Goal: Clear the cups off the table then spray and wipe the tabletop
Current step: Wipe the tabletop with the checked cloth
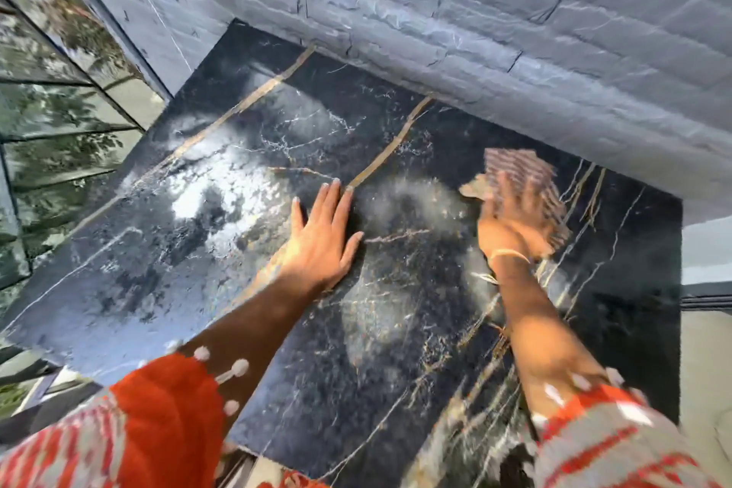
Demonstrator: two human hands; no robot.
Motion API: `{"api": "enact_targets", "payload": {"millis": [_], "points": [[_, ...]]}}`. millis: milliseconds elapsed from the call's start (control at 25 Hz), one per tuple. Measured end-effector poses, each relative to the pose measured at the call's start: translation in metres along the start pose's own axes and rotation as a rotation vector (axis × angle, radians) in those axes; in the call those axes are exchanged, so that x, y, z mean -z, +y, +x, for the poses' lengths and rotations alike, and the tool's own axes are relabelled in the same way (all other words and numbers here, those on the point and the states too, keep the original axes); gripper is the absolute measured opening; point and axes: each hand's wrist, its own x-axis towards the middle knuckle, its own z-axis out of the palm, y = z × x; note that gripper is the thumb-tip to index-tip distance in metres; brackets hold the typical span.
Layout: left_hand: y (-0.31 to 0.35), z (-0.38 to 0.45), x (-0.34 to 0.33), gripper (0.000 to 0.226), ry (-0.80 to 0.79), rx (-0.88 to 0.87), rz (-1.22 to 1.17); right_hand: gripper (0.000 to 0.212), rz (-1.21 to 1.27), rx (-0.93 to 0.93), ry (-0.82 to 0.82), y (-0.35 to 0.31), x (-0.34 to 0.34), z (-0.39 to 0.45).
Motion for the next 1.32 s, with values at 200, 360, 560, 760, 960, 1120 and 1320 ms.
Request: {"api": "enact_targets", "payload": {"millis": [200,360,560,760,960,1120,1320], "points": [[0.022,0.028,-0.01,0.074,0.025,0.087,0.036,0.047,0.117,-0.397,0.251,0.046,0.002,-0.01],[0.021,0.027,-0.011,0.074,0.045,0.096,0.032,0.055,0.238,-0.488,0.101,-0.046,0.01,0.025],[0.023,0.027,-0.006,0.074,0.053,0.107,0.009,0.054,0.086,0.223,-0.076,-0.193,-0.01,0.044],[0.025,0.026,0.001,0.074,0.039,0.114,-0.027,0.048,-0.051,0.764,-0.195,-0.256,-0.018,0.035],[0.024,0.027,0.0,0.073,0.034,0.129,-0.027,0.049,0.0,0.598,-0.106,-0.191,-0.009,0.071],[0.022,0.026,-0.003,0.073,0.036,0.123,0.0,0.05,0.018,0.2,-0.005,-0.075,0.01,0.092],[0.021,0.028,-0.003,0.072,0.035,0.123,0.016,0.052,0.018,-0.212,0.11,0.073,0.019,0.035]]}}
